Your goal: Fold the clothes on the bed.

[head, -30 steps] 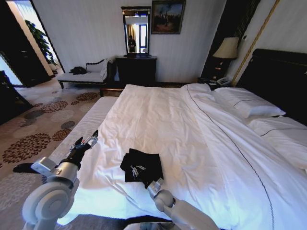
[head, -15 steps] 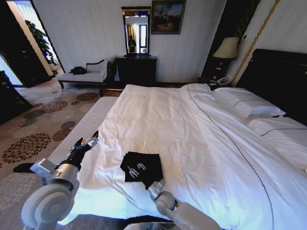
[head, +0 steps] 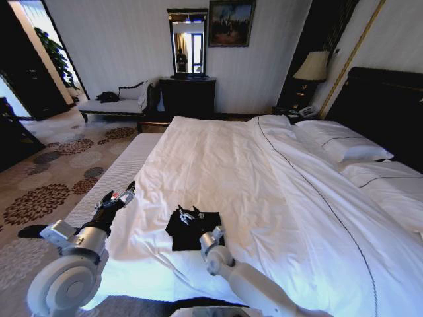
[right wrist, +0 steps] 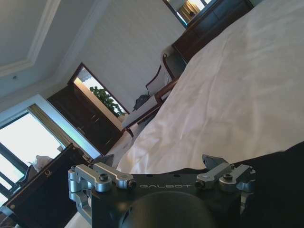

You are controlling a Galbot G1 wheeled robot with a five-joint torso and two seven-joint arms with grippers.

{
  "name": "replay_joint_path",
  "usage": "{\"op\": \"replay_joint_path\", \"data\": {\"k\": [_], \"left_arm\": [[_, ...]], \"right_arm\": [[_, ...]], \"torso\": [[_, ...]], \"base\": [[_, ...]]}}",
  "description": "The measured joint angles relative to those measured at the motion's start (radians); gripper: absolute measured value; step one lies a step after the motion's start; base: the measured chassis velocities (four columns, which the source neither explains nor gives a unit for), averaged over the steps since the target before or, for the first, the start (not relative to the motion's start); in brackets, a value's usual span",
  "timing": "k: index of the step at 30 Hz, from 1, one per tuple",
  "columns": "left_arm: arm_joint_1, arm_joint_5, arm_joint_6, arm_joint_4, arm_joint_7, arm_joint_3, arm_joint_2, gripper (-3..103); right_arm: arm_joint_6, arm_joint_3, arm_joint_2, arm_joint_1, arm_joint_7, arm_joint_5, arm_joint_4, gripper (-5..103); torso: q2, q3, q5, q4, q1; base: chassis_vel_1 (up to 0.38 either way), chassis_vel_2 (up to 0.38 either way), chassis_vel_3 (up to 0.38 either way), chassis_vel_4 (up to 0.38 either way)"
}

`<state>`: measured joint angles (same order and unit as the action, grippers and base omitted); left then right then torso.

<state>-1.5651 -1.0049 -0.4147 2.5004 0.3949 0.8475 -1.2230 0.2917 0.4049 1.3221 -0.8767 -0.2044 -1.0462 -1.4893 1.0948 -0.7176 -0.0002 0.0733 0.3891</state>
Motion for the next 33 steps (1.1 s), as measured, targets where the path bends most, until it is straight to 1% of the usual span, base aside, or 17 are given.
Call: {"op": "replay_joint_path", "data": {"k": [8, 11, 12, 13, 16, 18, 20, 21, 22, 23, 24, 26, 27, 28, 30, 31, 33], "left_arm": [[-0.012, 0.002, 0.002, 0.000, 0.001, 0.018, -0.001, 100], [-0.013, 0.005, 0.002, 0.000, 0.001, 0.016, -0.004, 100], [-0.013, 0.008, 0.002, 0.000, 0.001, 0.012, -0.007, 100], [-0.013, 0.008, 0.002, 0.000, 0.001, 0.012, -0.007, 100], [-0.013, 0.019, 0.003, -0.008, 0.000, 0.003, -0.010, 100], [-0.013, 0.022, 0.003, -0.013, -0.001, 0.001, -0.008, 100], [-0.012, 0.050, 0.006, -0.034, -0.006, -0.009, 0.003, 100], [-0.008, 0.076, 0.011, -0.048, -0.009, -0.018, 0.007, 100], [-0.002, 0.106, 0.015, -0.063, -0.011, -0.027, 0.011, 100], [-0.002, 0.106, 0.015, -0.063, -0.011, -0.027, 0.011, 100], [0.005, 0.146, 0.021, -0.084, -0.016, -0.040, 0.016, 100], [0.013, 0.215, 0.025, -0.119, -0.028, -0.064, 0.023, 100], [0.012, 0.242, 0.025, -0.129, -0.036, -0.076, 0.026, 100], [0.012, 0.242, 0.025, -0.129, -0.036, -0.076, 0.026, 100], [-0.003, 0.333, 0.040, -0.138, -0.054, -0.104, 0.031, 100], [-0.003, 0.333, 0.040, -0.138, -0.054, -0.104, 0.031, 100], [-0.032, 0.485, 0.116, -0.157, -0.079, -0.138, 0.036, 100]], "right_arm": [[0.000, 0.050, 0.085, 0.054, 0.034, 0.041, 0.088, 100], [0.012, 0.067, 0.092, 0.058, 0.055, 0.058, 0.082, 100], [0.032, 0.080, 0.089, 0.060, 0.086, 0.078, 0.073, 100], [0.032, 0.080, 0.089, 0.060, 0.086, 0.078, 0.073, 100], [0.075, 0.080, 0.047, 0.075, 0.180, 0.107, 0.007, 100], [0.077, 0.056, 0.025, 0.084, 0.192, 0.104, -0.033, 100], [0.078, -0.042, -0.043, 0.115, 0.198, 0.121, -0.111, 100], [0.077, -0.088, -0.081, 0.129, 0.171, 0.159, -0.123, 100], [0.067, -0.133, -0.130, 0.142, 0.104, 0.217, -0.128, 100], [0.067, -0.133, -0.130, 0.142, 0.104, 0.217, -0.128, 100], [0.032, -0.192, -0.202, 0.145, 0.016, 0.280, -0.133, 100], [0.004, -0.317, -0.315, 0.105, -0.054, 0.364, -0.141, 100], [0.015, -0.384, -0.362, 0.062, -0.058, 0.404, -0.152, 100], [0.015, -0.384, -0.362, 0.062, -0.058, 0.404, -0.152, 100], [0.059, -0.533, -0.439, -0.072, -0.037, 0.449, -0.206, 100], [0.059, -0.533, -0.439, -0.072, -0.037, 0.449, -0.206, 100], [0.077, -0.695, -0.467, -0.232, -0.032, 0.453, -0.299, 100]], "torso": [[0.000, 0.000, 0.0001, 0.0000, 0.000], [0.000, 0.000, 0.0001, -0.0001, 0.000], [0.000, 0.000, 0.0001, -0.0001, 0.000], [0.000, 0.000, 0.0001, -0.0001, 0.000], [0.000, 0.000, 0.0003, -0.0001, 0.000], [0.000, 0.000, 0.0004, -0.0001, 0.000], [0.000, 0.000, 0.0005, -0.0001, 0.000], [0.000, 0.000, 0.0005, -0.0002, 0.000], [0.000, 0.000, 0.0008, -0.0004, 0.000], [0.000, 0.000, 0.0008, -0.0004, 0.000], [0.000, 0.000, 0.0007, -0.0005, 0.000], [0.000, 0.000, 0.0005, 0.0004, 0.001], [0.000, 0.000, 0.0004, 0.0007, 0.001], [0.000, 0.000, 0.0004, 0.0007, 0.001], [0.000, 0.000, 0.0012, 0.0013, 0.001], [0.000, 0.000, 0.0012, 0.0013, 0.001], [0.000, 0.000, 0.0008, 0.0002, 0.000]], "base": [[0.000, 0.000, 0.000, 0.000], [0.000, 0.000, 0.000, 0.000], [0.000, 0.000, 0.000, 0.000], [0.000, 0.000, 0.000, 0.000], [0.000, 0.000, 0.000, 0.000], [0.000, 0.000, 0.000, 0.000], [0.000, 0.000, 0.000, 0.000], [0.000, 0.000, 0.000, 0.000], [0.000, 0.000, 0.000, 0.000], [0.000, 0.000, 0.000, 0.000], [0.000, 0.000, 0.000, 0.000], [0.000, 0.000, 0.000, 0.000], [0.000, 0.000, 0.000, 0.000], [0.000, 0.000, 0.000, 0.000], [0.000, 0.000, 0.000, 0.000], [0.000, 0.000, 0.000, 0.000], [0.000, 0.000, 0.000, 0.000]]}}
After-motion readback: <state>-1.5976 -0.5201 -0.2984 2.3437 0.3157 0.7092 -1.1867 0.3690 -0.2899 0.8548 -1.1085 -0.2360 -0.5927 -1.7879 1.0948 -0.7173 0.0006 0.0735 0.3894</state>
